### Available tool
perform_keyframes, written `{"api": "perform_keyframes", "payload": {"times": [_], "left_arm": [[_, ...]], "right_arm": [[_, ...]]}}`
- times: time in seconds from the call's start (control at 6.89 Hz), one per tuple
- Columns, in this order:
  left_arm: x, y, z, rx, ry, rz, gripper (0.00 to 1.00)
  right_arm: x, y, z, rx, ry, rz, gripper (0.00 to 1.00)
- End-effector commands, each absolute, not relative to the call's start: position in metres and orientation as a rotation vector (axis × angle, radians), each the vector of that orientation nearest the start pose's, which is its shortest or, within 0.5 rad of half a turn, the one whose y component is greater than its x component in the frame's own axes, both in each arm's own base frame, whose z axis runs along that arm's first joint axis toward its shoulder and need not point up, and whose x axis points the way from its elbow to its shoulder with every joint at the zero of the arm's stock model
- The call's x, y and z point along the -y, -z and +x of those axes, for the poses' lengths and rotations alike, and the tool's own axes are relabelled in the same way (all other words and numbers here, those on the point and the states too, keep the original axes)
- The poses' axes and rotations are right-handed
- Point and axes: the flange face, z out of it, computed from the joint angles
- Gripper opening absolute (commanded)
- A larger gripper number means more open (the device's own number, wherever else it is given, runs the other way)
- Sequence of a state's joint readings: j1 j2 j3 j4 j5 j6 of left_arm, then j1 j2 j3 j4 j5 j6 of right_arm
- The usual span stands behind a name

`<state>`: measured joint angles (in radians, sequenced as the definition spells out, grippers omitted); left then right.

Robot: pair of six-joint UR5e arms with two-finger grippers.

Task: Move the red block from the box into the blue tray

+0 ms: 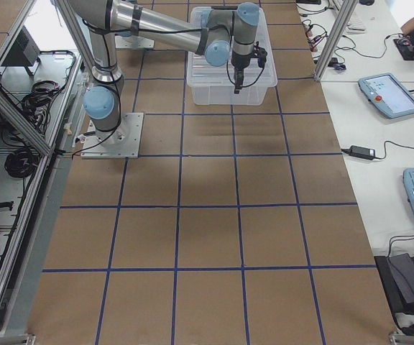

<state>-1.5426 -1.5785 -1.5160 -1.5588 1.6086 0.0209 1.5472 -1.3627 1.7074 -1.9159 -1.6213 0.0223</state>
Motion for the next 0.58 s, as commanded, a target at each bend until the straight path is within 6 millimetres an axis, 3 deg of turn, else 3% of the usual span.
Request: {"api": "perform_keyframes", "payload": {"times": [0.0,0.44], "left_arm": [[0.503,-0.512,-0.116,-3.101,0.084,-0.002,1.0],[0.515,-0.508,-0.117,-3.088,0.065,0.005,1.0]], "right_arm": [[0.559,-0.345,0.109,-3.239,0.014,0.068,1.0],[0.558,-0.349,0.089,-3.439,-0.021,-0.132,1.0]]}}
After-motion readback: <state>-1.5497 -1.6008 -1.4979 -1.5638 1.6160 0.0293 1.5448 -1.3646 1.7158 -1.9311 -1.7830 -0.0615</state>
